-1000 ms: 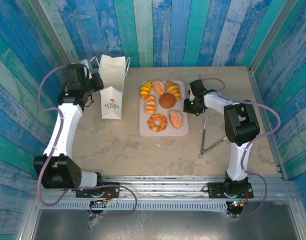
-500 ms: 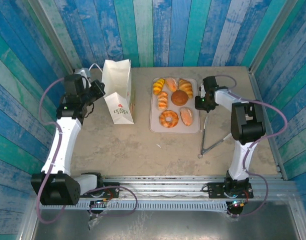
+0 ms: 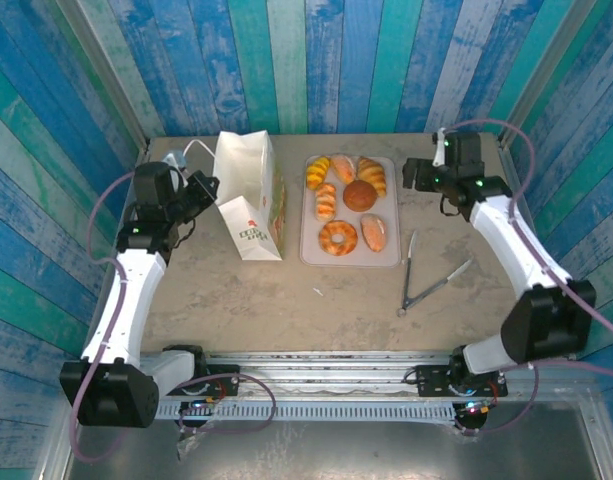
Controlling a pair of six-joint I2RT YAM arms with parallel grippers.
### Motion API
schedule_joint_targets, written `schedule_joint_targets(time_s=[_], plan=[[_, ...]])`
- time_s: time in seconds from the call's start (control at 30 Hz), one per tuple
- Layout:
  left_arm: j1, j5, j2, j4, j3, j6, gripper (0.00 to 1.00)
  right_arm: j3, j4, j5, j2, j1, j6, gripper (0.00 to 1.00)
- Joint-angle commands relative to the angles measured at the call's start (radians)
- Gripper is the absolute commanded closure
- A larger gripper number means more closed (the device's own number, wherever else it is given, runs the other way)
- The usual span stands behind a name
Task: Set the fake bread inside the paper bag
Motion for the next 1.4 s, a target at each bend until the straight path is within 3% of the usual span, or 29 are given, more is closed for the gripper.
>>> schedule_joint_targets(time_s=[0.0,0.27,0.47,0.67,0.8,0.97,1.07,1.2,1.37], plan=[[-0.012,0.028,-0.052,0.074,-0.009,-0.037,1.0,-0.083,-0.09,0.091,-0.074,-0.006,0.023,0.0],[-0.014,0.0,-0.071,0.122,-0.043,-0.016,1.0,-0.091,-0.439,0.149,-0.289,-0.021,0.005,0.0],[-0.014,0.026,-0.057,0.183,-0.08,-0.019,1.0,-0.165,-0.534,0.077,-0.422,-0.022,0.17,0.0],[-0.014,0.009,-0.03,0.165,-0.054,0.015,1.0,-0.346,-0.538,-0.001,-0.436,-0.02,0.275,0.0],[-0.014,0.012,-0.025,0.202,-0.085,-0.011,1.0,-0.488,-0.449,-0.028,-0.416,0.008,0.375,0.0],[-0.014,0.022,-0.011,0.209,-0.088,-0.019,1.0,-0.613,-0.324,0.056,-0.396,0.148,0.576,0.0],[-0.014,0.008,-0.016,0.204,-0.092,-0.019,1.0,-0.67,-0.279,0.077,-0.388,0.176,0.644,0.0],[-0.014,-0.008,-0.017,0.207,-0.1,-0.015,1.0,-0.74,-0.187,0.061,-0.369,0.181,0.687,0.0],[-0.015,-0.011,-0.004,0.203,-0.096,-0.008,1.0,-0.709,-0.151,0.045,-0.272,0.205,0.652,0.0]])
